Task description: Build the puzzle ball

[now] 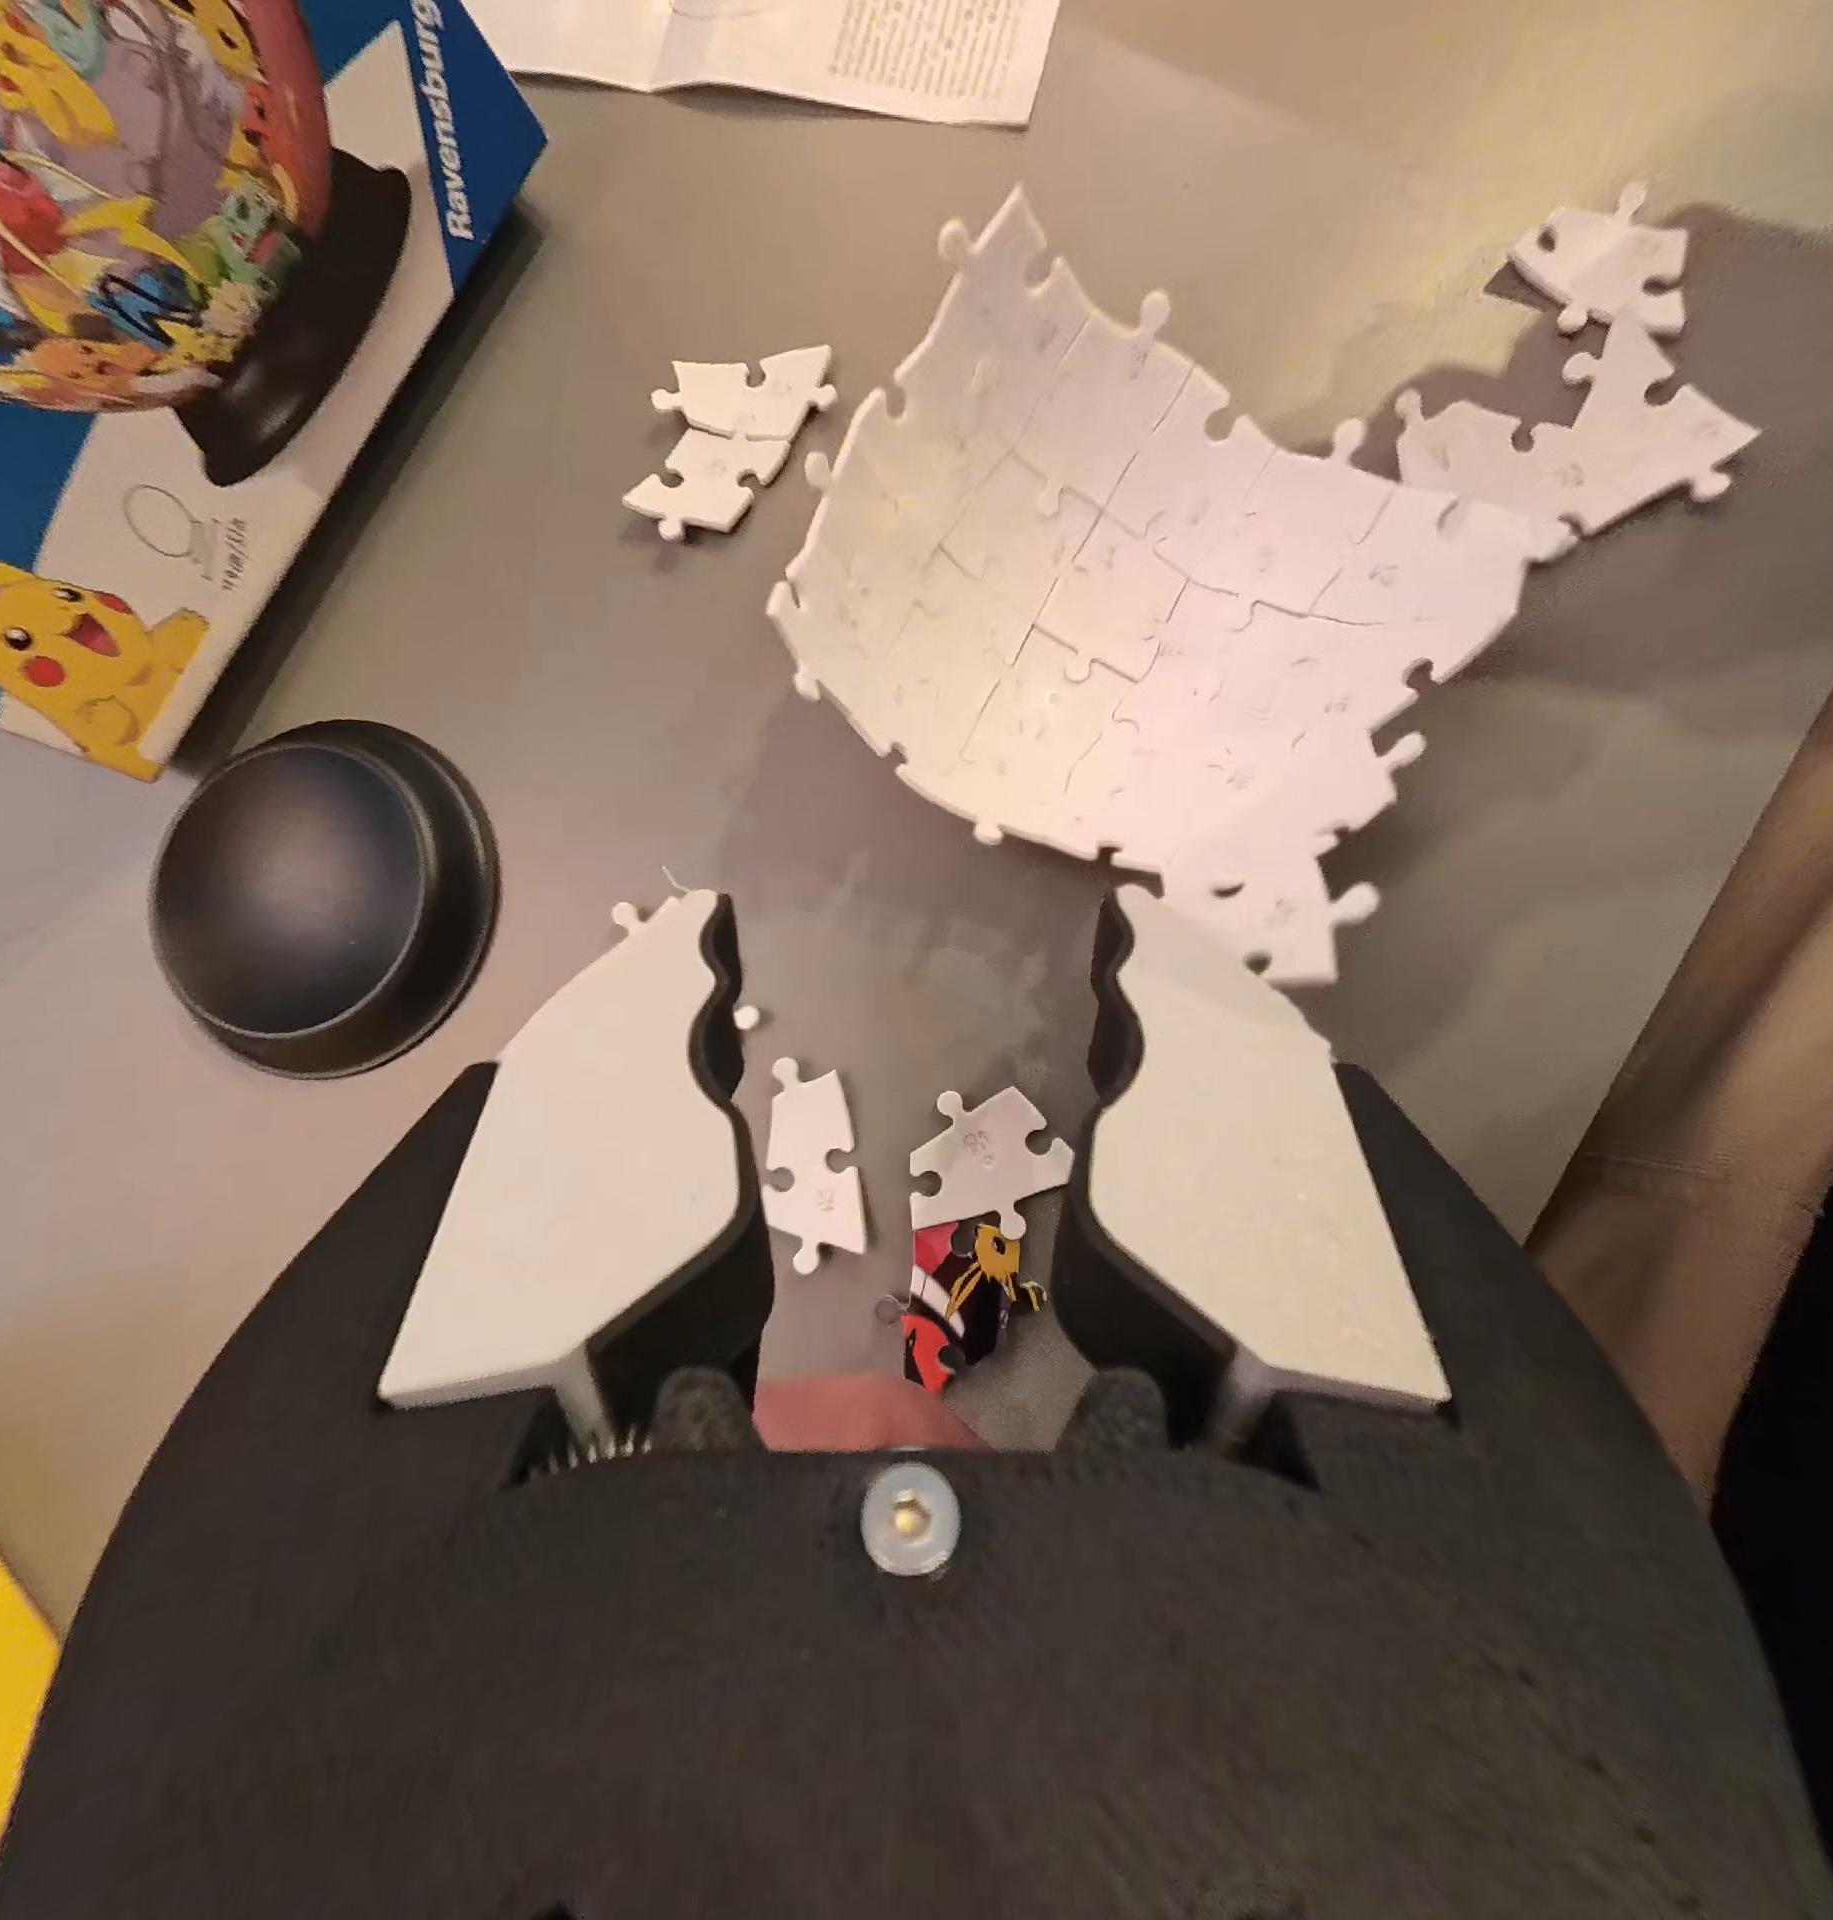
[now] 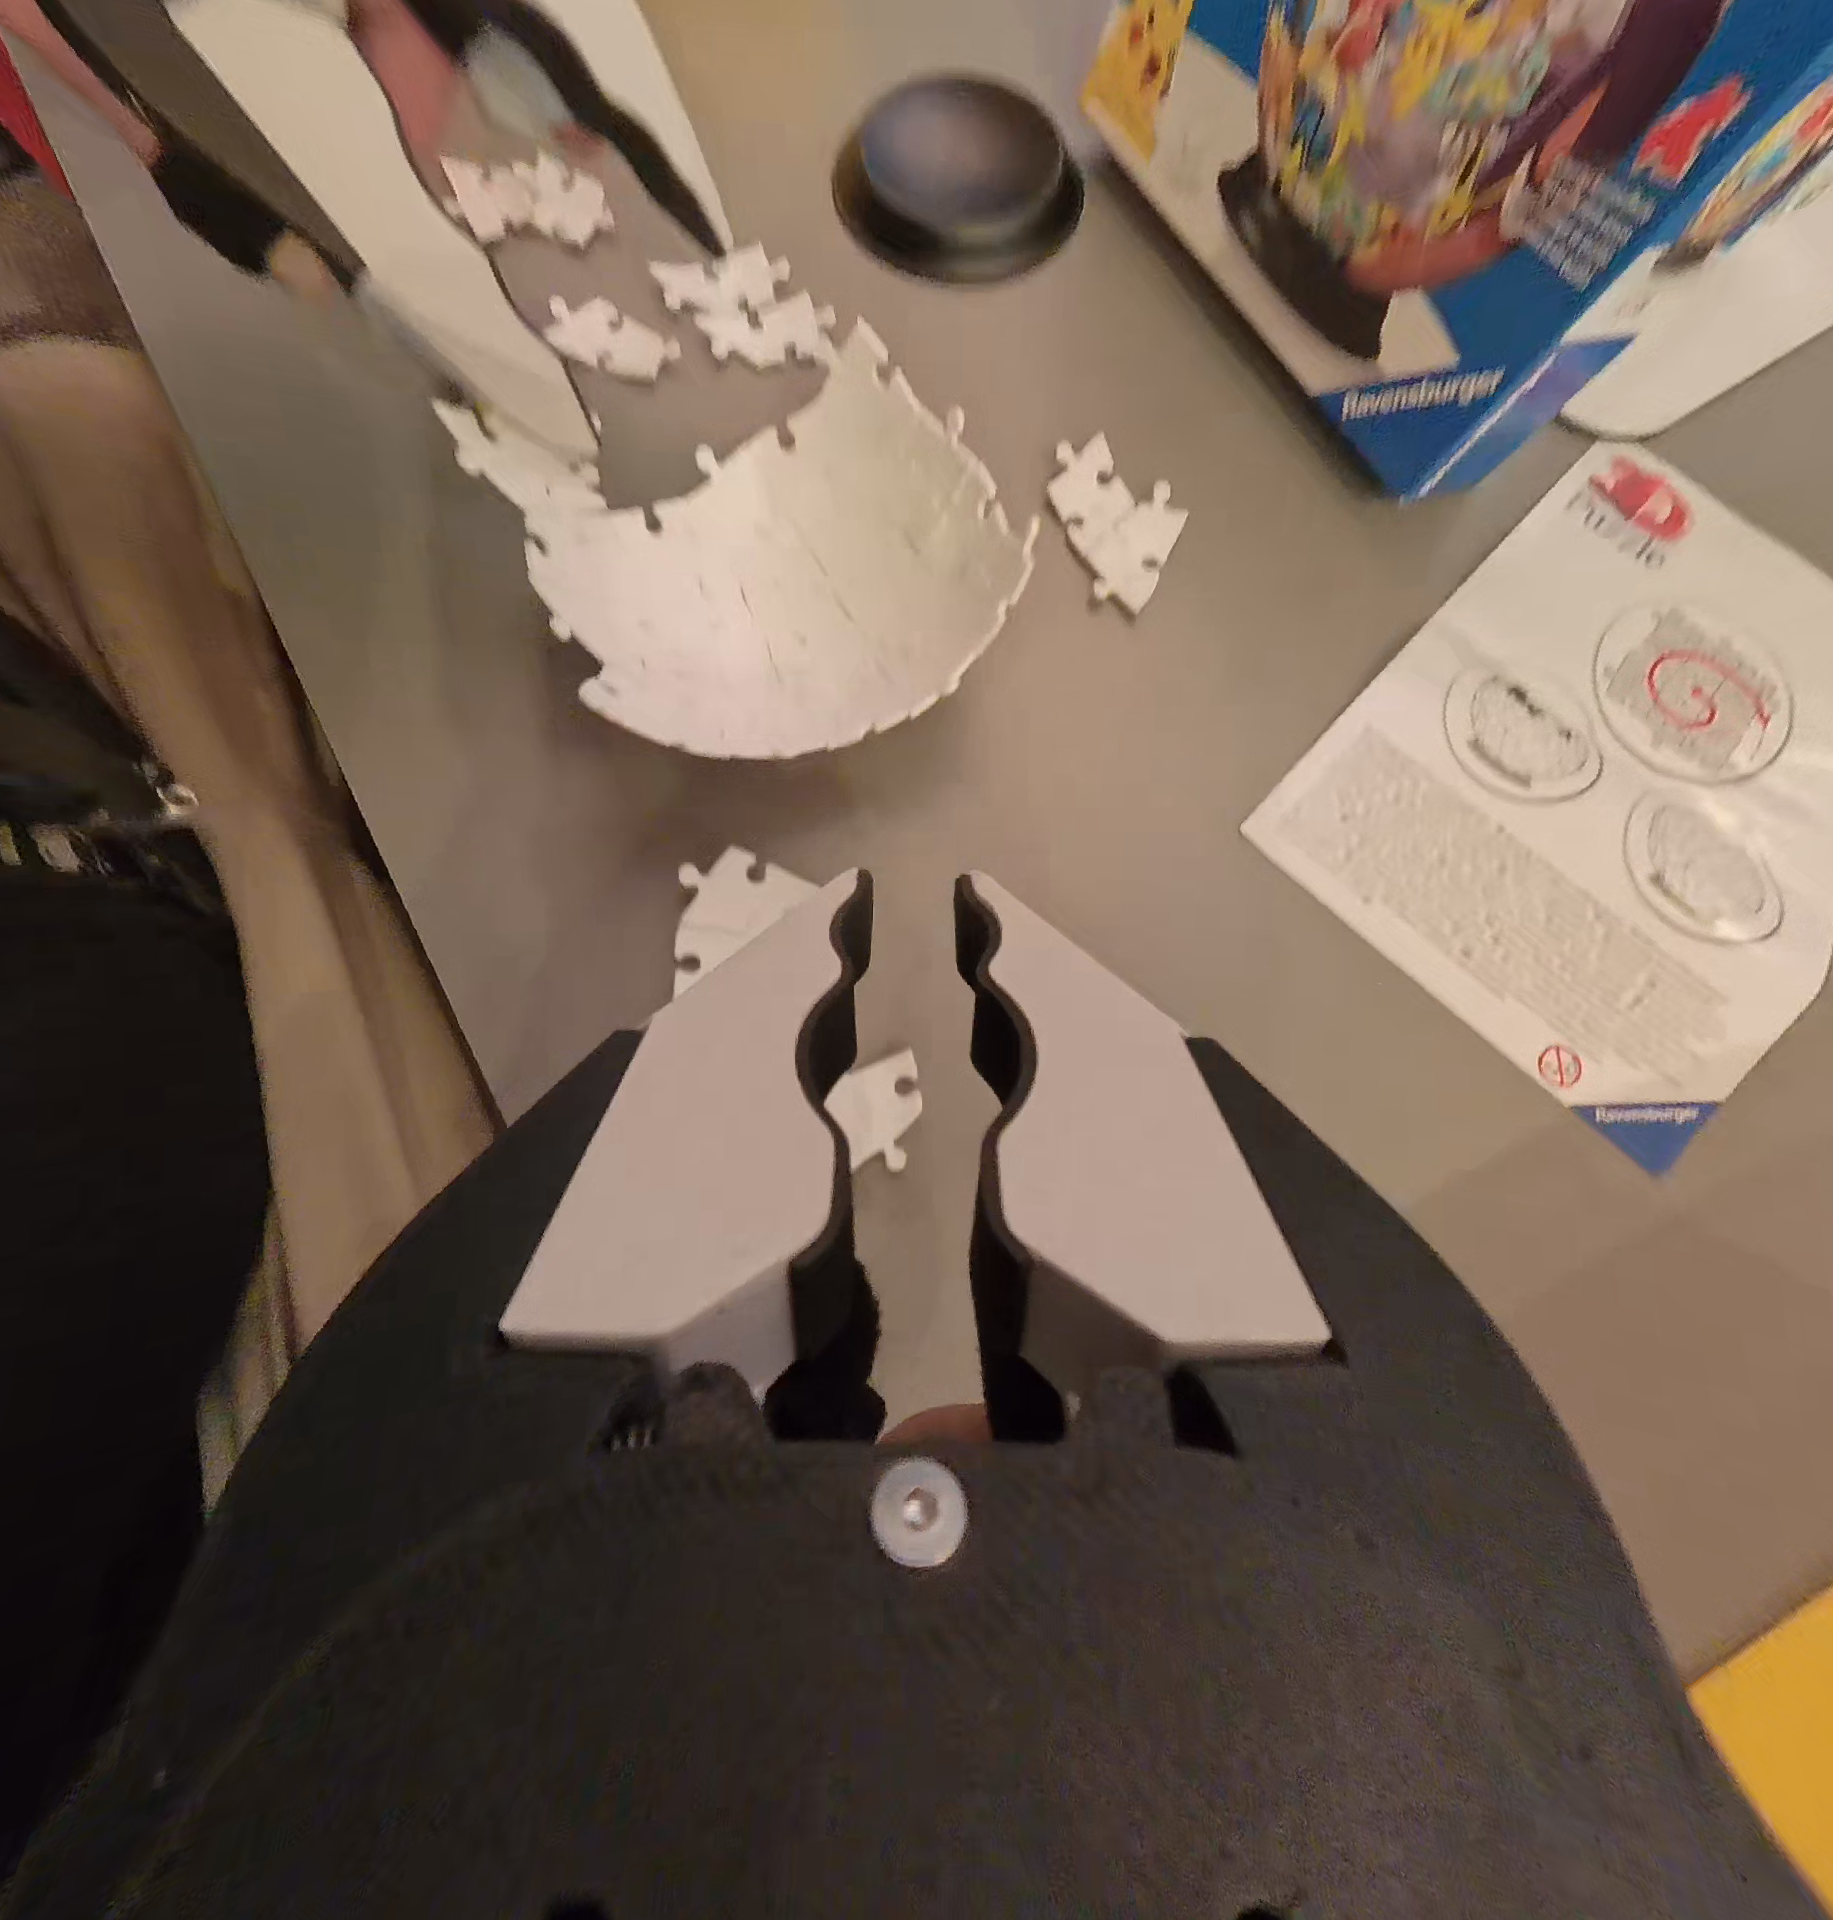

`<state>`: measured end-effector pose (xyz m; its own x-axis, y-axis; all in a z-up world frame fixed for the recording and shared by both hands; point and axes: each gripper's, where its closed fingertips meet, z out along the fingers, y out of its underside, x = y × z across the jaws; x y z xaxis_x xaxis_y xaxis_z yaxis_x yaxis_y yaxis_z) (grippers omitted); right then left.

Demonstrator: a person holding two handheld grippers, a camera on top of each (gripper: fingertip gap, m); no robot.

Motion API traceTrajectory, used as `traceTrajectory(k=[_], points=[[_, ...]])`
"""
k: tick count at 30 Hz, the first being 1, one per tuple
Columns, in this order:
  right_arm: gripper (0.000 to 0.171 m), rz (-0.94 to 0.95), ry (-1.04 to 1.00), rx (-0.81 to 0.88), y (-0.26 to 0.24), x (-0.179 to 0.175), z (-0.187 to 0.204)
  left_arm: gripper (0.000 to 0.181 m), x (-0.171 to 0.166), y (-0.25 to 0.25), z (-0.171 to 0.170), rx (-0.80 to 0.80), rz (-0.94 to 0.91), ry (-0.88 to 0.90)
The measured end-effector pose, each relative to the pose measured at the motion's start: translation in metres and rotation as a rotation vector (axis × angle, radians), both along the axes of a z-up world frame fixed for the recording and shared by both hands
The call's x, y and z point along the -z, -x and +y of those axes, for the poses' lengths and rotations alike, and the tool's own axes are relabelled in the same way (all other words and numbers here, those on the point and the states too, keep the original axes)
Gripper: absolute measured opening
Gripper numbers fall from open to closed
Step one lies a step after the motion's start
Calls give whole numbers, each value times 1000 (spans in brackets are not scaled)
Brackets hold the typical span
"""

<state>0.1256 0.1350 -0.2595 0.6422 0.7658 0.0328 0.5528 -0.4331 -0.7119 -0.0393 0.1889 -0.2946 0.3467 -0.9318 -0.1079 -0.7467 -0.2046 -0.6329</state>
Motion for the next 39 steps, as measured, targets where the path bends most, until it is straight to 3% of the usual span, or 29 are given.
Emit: traceTrajectory(k=[5,10,19,26,34,39], points=[[15,-55,79,-62,0,23,-22,64,-25,-15,-11,8,-44,-27],[15,-125,80,-143,21,41,-31,64,-17,-29,-23,30,-9,-22],[14,-82,36,-165,31,25,-12,59,3,-16,5,-62,43,2],[13,-71,45,-130,21,27,-17,54,21,-14,24,-41,129,-43],[14,-71,57,-127,19,28,-27,49,28,-27,52,73,234,-117],[27,-107,90,-112,27,39,-34,50,21,-48,60,190,276,-167]])
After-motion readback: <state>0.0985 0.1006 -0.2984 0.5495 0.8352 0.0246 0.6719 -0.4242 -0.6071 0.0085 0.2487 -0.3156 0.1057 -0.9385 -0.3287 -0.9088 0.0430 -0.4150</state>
